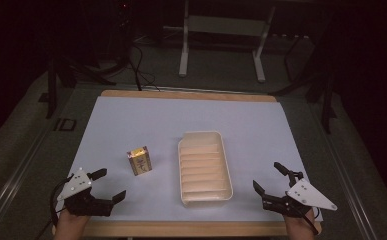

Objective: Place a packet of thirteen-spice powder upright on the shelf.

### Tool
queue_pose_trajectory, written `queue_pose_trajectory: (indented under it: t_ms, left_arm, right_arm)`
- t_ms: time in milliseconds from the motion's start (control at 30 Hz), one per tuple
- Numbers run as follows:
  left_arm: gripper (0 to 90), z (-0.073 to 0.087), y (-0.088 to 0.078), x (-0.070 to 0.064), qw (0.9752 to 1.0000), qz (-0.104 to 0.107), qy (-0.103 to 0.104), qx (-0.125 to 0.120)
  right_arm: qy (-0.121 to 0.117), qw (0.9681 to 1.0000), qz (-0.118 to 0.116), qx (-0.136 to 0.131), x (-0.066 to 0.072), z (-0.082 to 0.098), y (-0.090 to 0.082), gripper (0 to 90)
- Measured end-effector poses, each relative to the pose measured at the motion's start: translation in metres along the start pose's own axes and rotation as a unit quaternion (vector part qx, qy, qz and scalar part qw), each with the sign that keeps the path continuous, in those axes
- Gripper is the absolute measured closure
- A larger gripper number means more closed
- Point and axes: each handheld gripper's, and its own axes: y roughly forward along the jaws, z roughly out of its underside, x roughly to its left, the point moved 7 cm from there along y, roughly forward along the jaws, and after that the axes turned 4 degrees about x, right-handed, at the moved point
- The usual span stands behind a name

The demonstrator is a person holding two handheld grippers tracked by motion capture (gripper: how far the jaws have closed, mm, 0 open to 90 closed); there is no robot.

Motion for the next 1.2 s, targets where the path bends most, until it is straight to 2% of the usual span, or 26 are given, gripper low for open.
queue_pose_trajectory:
  t_ms: [100, 167, 200, 267, 367, 467, 533, 667, 767, 867, 900, 933, 1000, 1067, 1100, 1133, 1167, 1200]
  left_arm:
    - [1.1, 0.000, 0.001, 0.000, 1.0000, 0.006, -0.001, 0.001]
    - [1.1, 0.000, 0.001, 0.000, 1.0000, 0.006, -0.001, 0.001]
    - [1.1, -0.001, 0.001, 0.001, 1.0000, -0.006, 0.005, 0.003]
    - [1.1, -0.003, 0.000, 0.001, 0.9998, -0.014, 0.013, 0.004]
    - [1.1, -0.004, -0.001, 0.001, 0.9998, -0.013, 0.014, 0.007]
    - [1.1, -0.009, -0.001, 0.003, 0.9994, -0.027, 0.015, 0.016]
    - [1.1, -0.014, -0.002, 0.003, 0.9993, -0.028, 0.016, 0.018]
    - [1.4, -0.021, -0.003, 0.001, 0.9991, 0.005, 0.020, 0.036]
    - [1.4, -0.024, -0.004, 0.004, 0.9975, 0.008, 0.035, 0.061]
    - [1.4, -0.027, -0.005, 0.005, 0.9952, 0.022, 0.039, 0.086]
    - [1.4, -0.027, -0.005, 0.005, 0.9952, 0.022, 0.039, 0.086]
    - [1.4, -0.030, -0.006, 0.005, 0.9930, 0.027, 0.052, 0.103]
    - [1.4, -0.032, -0.007, 0.003, 0.9902, 0.038, 0.061, 0.119]
    - [1.4, -0.032, -0.006, 0.001, 0.9862, 0.051, 0.075, 0.139]
    - [1.4, -0.032, -0.006, 0.001, 0.9843, 0.056, 0.079, 0.147]
    - [1.4, -0.032, -0.006, 0.001, 0.9843, 0.056, 0.079, 0.147]
    - [1.4, -0.033, -0.006, 0.002, 0.9820, 0.061, 0.078, 0.160]
    - [1.4, -0.033, -0.006, 0.003, 0.9809, 0.065, 0.079, 0.166]
  right_arm:
    - [-0.009, 0.9998, 0.005, 0.015, 0.001, 0.003, 0.002, 16.1]
    - [-0.008, 0.9999, 0.002, 0.015, 0.002, 0.003, 0.002, 16.1]
    - [-0.008, 0.9999, 0.002, 0.015, 0.002, 0.003, 0.002, 16.1]
    - [-0.002, 1.0000, -0.003, 0.005, 0.002, 0.002, 0.000, 16.1]
    - [0.005, 1.0000, -0.001, 0.006, 0.001, 0.003, 0.000, 16.1]
    - [0.010, 0.9999, -0.002, 0.005, 0.000, 0.003, 0.000, 16.1]
    - [0.009, 0.9999, -0.002, 0.008, 0.001, 0.004, 0.000, 16.1]
    - [0.008, 0.9999, -0.007, 0.012, 0.003, 0.004, 0.001, 16.1]
    - [0.010, 0.9998, -0.008, 0.015, 0.004, 0.005, 0.001, 16.1]
    - [0.009, 0.9998, -0.011, 0.015, 0.004, 0.005, 0.001, 16.1]
    - [0.010, 0.9998, -0.011, 0.015, 0.004, 0.005, 0.001, 16.1]
    - [0.011, 0.9997, -0.012, 0.016, 0.004, 0.006, 0.002, 16.1]
    - [0.012, 0.9997, -0.013, 0.018, 0.003, 0.006, 0.002, 16.1]
    - [0.013, 0.9996, -0.012, 0.022, 0.003, 0.007, 0.002, 16.1]
    - [0.015, 0.9995, -0.012, 0.024, 0.003, 0.007, 0.002, 16.1]
    - [0.015, 0.9995, -0.012, 0.024, 0.003, 0.007, 0.002, 16.1]
    - [0.015, 0.9995, -0.013, 0.025, 0.003, 0.008, 0.003, 16.1]
    - [0.014, 0.9995, -0.014, 0.026, 0.004, 0.008, 0.003, 16.1]
